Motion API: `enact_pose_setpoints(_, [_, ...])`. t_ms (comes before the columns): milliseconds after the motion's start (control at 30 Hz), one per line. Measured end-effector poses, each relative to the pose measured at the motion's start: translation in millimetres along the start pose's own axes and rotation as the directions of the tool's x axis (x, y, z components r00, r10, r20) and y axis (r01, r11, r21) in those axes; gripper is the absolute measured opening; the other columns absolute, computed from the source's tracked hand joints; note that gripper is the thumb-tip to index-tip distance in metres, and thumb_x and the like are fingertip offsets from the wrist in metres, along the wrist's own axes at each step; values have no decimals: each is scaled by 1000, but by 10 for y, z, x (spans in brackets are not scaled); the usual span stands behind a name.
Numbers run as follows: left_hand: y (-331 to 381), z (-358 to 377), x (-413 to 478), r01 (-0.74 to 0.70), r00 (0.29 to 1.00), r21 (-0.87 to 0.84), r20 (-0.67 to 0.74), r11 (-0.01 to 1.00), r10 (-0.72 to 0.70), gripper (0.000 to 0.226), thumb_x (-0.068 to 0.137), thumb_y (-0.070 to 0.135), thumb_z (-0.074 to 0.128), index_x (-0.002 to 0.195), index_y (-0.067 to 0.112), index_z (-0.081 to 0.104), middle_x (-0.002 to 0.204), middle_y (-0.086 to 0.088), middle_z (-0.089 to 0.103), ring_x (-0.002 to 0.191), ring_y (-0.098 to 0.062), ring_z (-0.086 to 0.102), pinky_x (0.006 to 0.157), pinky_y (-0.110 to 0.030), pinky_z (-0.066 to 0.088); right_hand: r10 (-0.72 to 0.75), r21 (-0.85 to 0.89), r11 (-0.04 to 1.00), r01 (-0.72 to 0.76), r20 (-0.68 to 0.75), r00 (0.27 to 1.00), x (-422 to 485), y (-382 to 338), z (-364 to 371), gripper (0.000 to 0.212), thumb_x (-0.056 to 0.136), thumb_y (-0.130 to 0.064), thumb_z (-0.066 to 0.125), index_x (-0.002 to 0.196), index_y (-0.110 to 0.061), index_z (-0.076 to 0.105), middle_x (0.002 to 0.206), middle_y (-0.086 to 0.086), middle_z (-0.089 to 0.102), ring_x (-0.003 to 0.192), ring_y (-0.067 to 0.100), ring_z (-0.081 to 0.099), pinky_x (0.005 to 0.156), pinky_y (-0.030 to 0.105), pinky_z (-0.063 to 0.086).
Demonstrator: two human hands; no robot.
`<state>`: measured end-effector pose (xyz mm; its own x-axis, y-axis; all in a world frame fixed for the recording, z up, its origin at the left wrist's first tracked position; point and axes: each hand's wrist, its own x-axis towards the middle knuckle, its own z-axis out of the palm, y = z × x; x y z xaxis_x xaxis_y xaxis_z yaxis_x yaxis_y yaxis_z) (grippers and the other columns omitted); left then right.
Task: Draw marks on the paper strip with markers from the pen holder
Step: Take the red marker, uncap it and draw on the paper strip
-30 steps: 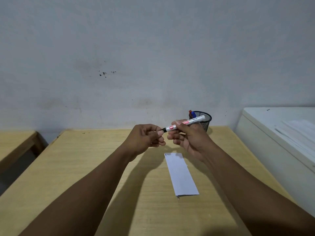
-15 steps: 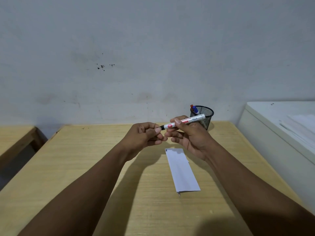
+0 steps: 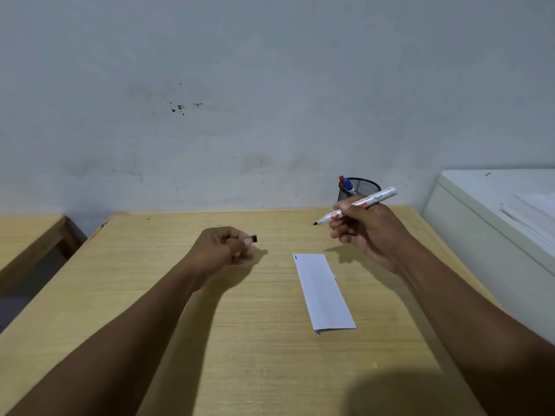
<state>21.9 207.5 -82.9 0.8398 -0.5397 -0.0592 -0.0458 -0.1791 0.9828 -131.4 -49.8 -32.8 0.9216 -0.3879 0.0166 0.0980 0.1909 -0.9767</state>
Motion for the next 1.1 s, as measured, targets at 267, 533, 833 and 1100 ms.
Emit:
enact_pose_setpoints(267, [109, 448, 69, -237, 963, 779, 266, 580, 37, 4, 75, 24, 66, 77, 26, 63, 76, 9, 66, 76, -14, 64, 63, -25, 46, -20, -194, 981, -15, -178, 984, 0, 420, 127, 7, 89, -8, 71, 85, -9, 65, 64, 12, 63, 41, 17, 57, 39, 24, 38])
enact_pose_setpoints(533, [129, 571, 57, -181, 960, 794, 272, 581, -73, 34, 79, 55, 60, 104, 31, 61, 94, 12, 65, 93, -18, 64, 81, -37, 53, 4, -215, 975, -49, -203, 979, -35, 594, 220, 8, 91, -9, 65, 87, -4, 70, 73, 21, 71, 61, 26, 73, 51, 32, 46])
enact_pose_setpoints(833, [16, 659, 27, -165, 977, 836, 211, 523, -29, 80, 53, 86, 69, 111, 34, 51, 97, 13, 65, 88, -12, 65, 79, -40, 57, -59, -426, 905, -11, -151, 987, 21, 789, 234, 6, 85, -10, 68, 81, -10, 73, 72, 14, 78, 66, 28, 78, 51, 32, 54])
enact_pose_setpoints(1100, [16, 669, 66, -163, 971, 817, 231, 553, -55, 81, 52, 83, 75, 109, 32, 50, 97, 11, 64, 89, -14, 65, 81, -42, 58, -116, -547, 836, 32, -120, 986, 22, 848, 252, 5, 84, -16, 72, 81, -13, 75, 68, 7, 78, 63, 20, 78, 57, 41, 60])
